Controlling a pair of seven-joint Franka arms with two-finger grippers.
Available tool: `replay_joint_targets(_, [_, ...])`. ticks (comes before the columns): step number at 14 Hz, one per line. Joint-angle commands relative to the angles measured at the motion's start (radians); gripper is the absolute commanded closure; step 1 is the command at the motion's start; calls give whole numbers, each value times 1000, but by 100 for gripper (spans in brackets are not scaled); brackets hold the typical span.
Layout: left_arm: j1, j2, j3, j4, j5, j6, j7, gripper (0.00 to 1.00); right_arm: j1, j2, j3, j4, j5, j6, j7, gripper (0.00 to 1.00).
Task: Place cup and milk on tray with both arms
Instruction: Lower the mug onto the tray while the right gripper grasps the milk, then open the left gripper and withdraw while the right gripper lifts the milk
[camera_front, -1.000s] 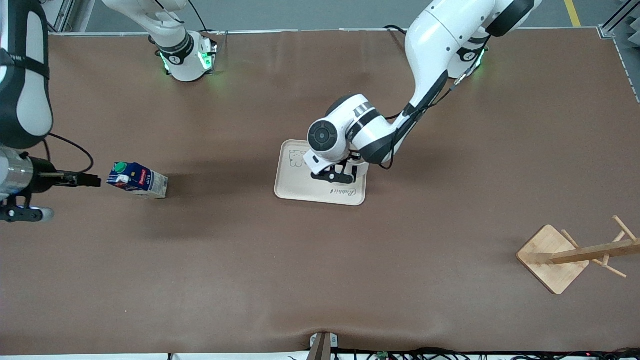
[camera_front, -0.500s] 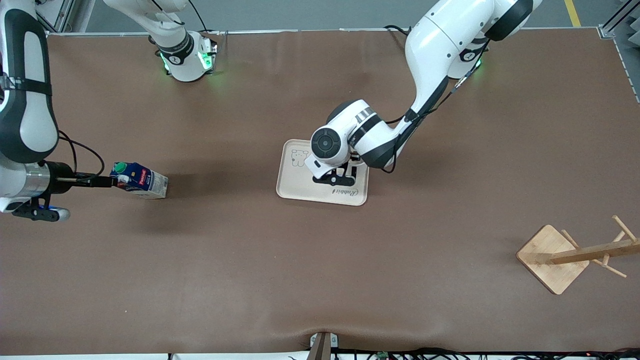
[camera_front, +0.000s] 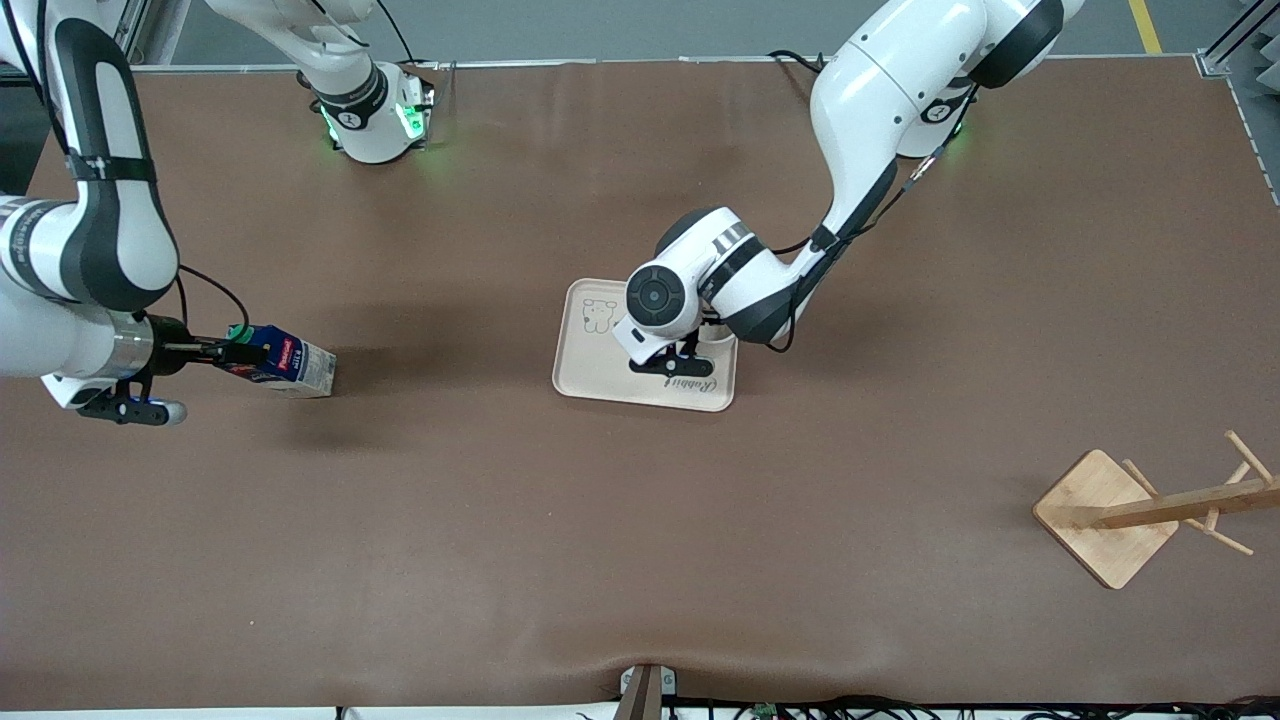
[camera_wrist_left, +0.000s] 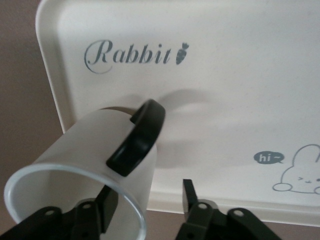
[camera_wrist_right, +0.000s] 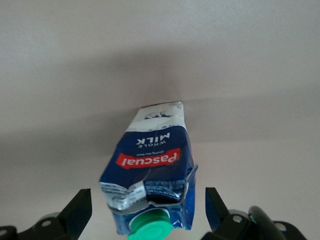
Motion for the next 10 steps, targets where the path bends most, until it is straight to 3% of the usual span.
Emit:
replay_joint_targets(1, [13,-8,-1,49,-12,-22,12,0,1,-53,3,-66,-22,29,-4,0])
replay_joint_targets(2, [22,-18,-2,52,-10,-25,9,0,1,-54,4,-73,-22,30,-4,0])
replay_joint_targets(3, [24,-39,-1,55,-1,-26,10,0,1,-57,4,-85,-21,35,-4,11])
replay_joint_targets(4, [25,-68,1,62,2,-29,10,0,1,-59,4,-89,-21,41,-5,29])
replay_joint_targets(5, [41,-96,12,64,0,-29,10,0,1,-59,4,-92,-21,41,-8,55])
replay_joint_targets(7, [88,-163,21,63,3,-32,19,0,1,-60,4,-84,-22,32,-13,94])
replay_joint_targets(8, [116,-203,25,63,6,-33,32,0,1,-68,6,-70,-22,21,-17,100])
replay_joint_targets(10, [188,-255,33,63,26,-74,53,0,7,-59,6,15,-21,-70,-17,100])
